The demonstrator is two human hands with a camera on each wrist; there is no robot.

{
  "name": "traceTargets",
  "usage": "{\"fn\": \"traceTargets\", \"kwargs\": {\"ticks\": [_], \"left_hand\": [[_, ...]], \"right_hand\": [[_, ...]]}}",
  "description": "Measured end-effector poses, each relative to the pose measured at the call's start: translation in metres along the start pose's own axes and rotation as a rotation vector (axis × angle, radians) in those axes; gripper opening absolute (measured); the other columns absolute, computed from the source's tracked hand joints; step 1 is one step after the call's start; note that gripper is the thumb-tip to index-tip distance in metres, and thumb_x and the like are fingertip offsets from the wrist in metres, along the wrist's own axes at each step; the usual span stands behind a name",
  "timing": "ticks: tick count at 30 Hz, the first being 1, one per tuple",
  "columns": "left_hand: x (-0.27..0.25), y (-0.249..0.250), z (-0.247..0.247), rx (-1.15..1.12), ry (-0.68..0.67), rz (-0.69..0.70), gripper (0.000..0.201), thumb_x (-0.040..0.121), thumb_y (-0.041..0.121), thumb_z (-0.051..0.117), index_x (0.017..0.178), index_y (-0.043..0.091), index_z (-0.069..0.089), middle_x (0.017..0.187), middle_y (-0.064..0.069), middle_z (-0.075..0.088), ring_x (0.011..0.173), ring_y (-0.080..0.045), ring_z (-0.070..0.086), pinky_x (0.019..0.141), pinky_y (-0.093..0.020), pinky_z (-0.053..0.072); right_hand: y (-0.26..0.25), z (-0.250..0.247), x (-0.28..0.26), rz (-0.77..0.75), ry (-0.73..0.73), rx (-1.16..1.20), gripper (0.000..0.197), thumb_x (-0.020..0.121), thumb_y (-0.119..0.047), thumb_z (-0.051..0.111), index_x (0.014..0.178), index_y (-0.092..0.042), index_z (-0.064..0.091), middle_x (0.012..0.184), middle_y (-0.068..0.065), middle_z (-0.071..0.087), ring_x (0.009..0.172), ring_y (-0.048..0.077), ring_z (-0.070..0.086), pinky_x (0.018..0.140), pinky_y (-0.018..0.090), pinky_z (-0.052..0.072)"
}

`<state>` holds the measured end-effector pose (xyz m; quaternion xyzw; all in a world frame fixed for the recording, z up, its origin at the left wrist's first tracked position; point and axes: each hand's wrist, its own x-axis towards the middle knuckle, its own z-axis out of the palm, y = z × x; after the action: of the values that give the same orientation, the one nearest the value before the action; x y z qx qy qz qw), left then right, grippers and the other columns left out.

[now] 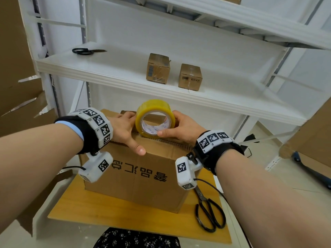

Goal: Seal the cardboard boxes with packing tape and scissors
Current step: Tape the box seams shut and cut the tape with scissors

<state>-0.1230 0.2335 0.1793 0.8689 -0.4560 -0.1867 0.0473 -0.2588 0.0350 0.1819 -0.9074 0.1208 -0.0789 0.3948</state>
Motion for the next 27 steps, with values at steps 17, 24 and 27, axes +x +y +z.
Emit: {"fn": "traceTargets", "kwargs": {"ticks": [17, 24, 27], "left_hand": [[0.001, -0.003, 0.009, 0.044, 0.022, -0.043, 0.163, 0.02, 0.104, 0.043, 0.15, 0.03, -0.023, 0.161, 0.006, -0.013, 0.148, -0.032, -0.006, 0.116, -0.057, 0.006], [0.001, 0.001, 0.007, 0.078, -0.001, -0.063, 0.166, 0.014, 0.106, 0.035, 0.149, 0.031, -0.024, 0.161, 0.008, -0.015, 0.148, -0.031, -0.007, 0.117, -0.06, 0.007], [0.003, 0.003, 0.008, 0.088, -0.003, -0.075, 0.163, 0.015, 0.108, 0.026, 0.151, 0.031, -0.02, 0.16, 0.009, -0.013, 0.148, -0.032, -0.006, 0.117, -0.059, 0.008]], "right_hand": [[0.002, -0.021, -0.008, 0.055, 0.013, 0.058, 0.041, 0.072, -0.024, 0.08, 0.103, -0.025, 0.055, 0.099, 0.002, 0.074, 0.096, 0.023, 0.07, 0.092, 0.049, 0.055], [0.006, -0.028, -0.014, 0.119, 0.056, 0.167, 0.043, 0.071, -0.003, 0.066, 0.111, -0.008, 0.051, 0.096, 0.003, 0.076, 0.102, 0.025, 0.069, 0.077, 0.04, 0.059], [0.005, -0.027, -0.015, 0.14, 0.065, 0.185, 0.048, 0.067, -0.005, 0.063, 0.113, -0.006, 0.049, 0.095, 0.003, 0.076, 0.101, 0.026, 0.068, 0.077, 0.044, 0.059]]}}
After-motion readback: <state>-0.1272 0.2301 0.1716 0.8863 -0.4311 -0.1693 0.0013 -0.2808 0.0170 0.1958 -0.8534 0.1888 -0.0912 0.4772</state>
